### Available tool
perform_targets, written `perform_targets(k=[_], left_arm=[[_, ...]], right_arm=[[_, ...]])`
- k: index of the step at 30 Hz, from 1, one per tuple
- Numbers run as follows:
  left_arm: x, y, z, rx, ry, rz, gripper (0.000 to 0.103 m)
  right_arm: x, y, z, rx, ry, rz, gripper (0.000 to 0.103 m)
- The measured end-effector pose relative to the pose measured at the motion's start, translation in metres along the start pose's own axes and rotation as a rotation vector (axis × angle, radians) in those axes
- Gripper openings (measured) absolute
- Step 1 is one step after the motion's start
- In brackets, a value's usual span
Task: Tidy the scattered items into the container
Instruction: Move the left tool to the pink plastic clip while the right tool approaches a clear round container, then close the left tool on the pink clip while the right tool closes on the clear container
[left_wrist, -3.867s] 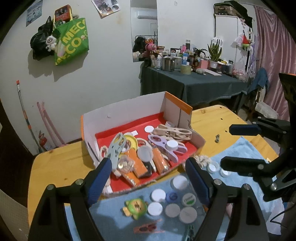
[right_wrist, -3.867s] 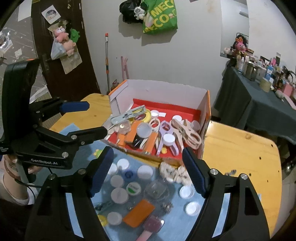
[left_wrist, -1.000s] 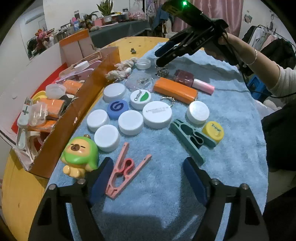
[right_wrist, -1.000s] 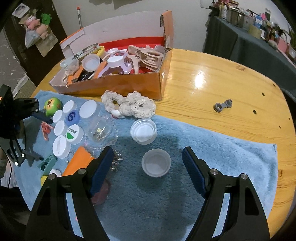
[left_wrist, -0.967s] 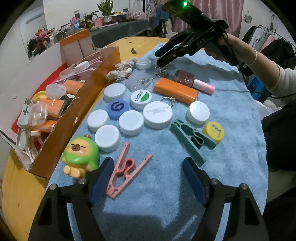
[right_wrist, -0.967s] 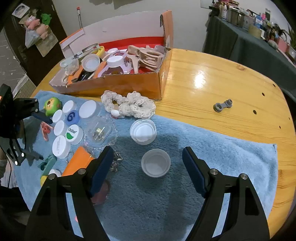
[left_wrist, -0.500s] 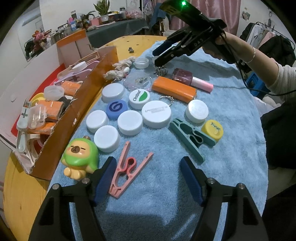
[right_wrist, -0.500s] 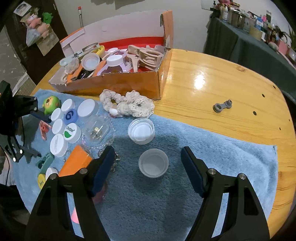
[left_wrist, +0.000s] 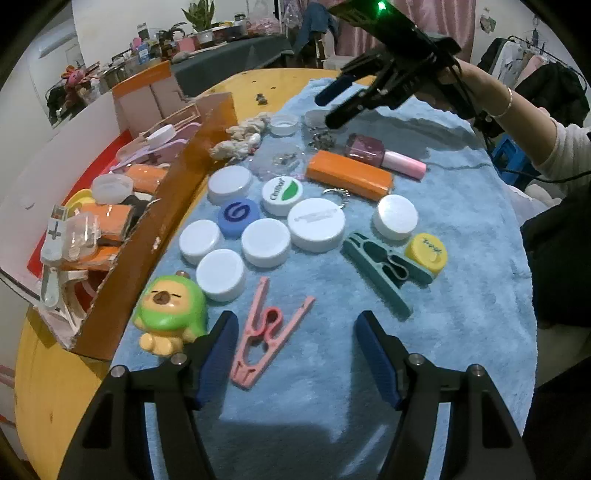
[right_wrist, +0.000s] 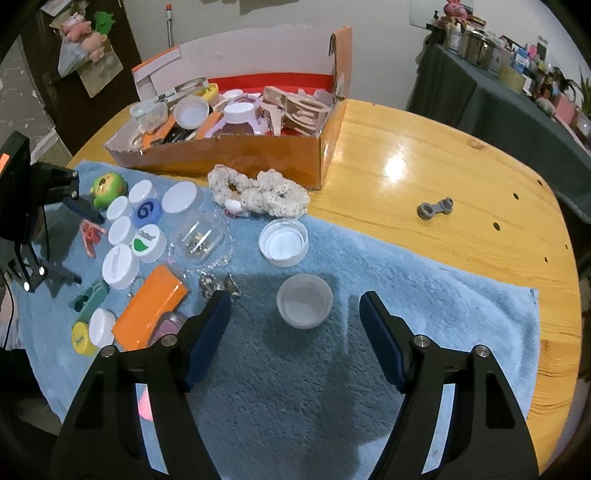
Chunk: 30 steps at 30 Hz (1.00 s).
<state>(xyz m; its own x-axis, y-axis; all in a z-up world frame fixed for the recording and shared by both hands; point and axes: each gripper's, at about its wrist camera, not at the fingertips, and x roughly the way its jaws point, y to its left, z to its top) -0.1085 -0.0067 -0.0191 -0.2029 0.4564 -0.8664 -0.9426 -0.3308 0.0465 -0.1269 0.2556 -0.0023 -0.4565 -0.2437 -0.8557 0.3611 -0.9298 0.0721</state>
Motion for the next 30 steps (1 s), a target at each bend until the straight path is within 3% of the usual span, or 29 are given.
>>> perform_targets(k=[6,9,19,24,27,30], left_arm=[[0.002,0.004,0.002,-0.01,0.005,-0.008,0.065],[0.001,0.005,0.002,-0.011,0.004,-0.013,0.061],[0.001,0.005,0.003,-0.014,0.002,-0.025,0.053],[0.0,0.004,0.003,-0.015,0.001,-0.032,0.04],[0.0,0.002,0.003,-0.012,0.003,-0.026,0.039],[-0.001,0.002,0.003,-0.013,0.004,-0.027,0.034]], right_arm=[[0.01,0.001,0.0,-0.007,0.006,-0.019,0.07],[0.014,0.003,-0.001,-0.015,0.019,-0.026,0.059],[0.013,0.002,-0.004,-0.019,0.01,-0.055,0.047],[0.011,0.005,-0.005,-0.03,-0.015,-0.093,0.039],[0.011,0.009,-0.004,-0.048,-0.022,-0.115,0.031],[0.012,0.013,-0.003,-0.067,-0.024,-0.147,0.031]])
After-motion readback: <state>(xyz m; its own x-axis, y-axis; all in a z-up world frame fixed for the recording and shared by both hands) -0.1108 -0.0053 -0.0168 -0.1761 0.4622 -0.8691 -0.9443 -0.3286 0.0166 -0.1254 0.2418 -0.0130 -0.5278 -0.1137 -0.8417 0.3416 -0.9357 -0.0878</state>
